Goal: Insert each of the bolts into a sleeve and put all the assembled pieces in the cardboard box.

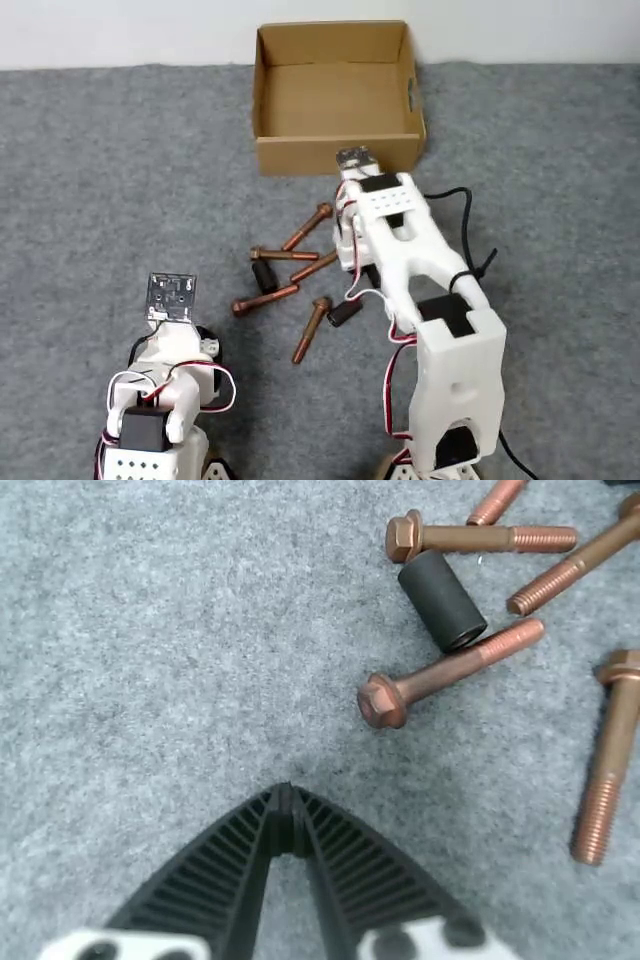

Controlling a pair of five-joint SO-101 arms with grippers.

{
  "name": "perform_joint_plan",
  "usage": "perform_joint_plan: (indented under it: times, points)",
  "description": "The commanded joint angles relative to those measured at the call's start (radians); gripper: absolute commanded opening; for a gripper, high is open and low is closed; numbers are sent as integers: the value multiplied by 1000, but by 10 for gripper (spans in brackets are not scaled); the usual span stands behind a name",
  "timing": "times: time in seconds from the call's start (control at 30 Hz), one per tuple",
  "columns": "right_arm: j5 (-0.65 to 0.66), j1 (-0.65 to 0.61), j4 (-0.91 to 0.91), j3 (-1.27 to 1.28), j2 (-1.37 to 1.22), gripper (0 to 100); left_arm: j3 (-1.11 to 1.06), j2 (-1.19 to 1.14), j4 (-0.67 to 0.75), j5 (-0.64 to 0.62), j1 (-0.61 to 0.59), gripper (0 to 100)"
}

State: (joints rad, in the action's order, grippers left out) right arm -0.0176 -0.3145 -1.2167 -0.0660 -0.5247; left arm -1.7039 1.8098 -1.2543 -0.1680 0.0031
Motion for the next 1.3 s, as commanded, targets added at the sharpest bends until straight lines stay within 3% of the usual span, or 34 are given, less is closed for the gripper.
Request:
perform_joint_plan:
  times: [0.0,0.33,0.8,1.07,1.27]
  points:
    - [17,-8,1,-54,-8,28,21,8,-3,-3,-2,5]
    - [14,18,-182,-57,85,9,21,8,-3,-3,-2,5]
    - [14,231,-584,-48,510,9,21,8,-3,-3,-2,5]
    - [9,479,-573,169,806,9,21,8,-3,-3,-2,5]
    - [8,530,-568,272,1070,9,21,8,-3,-3,-2,5]
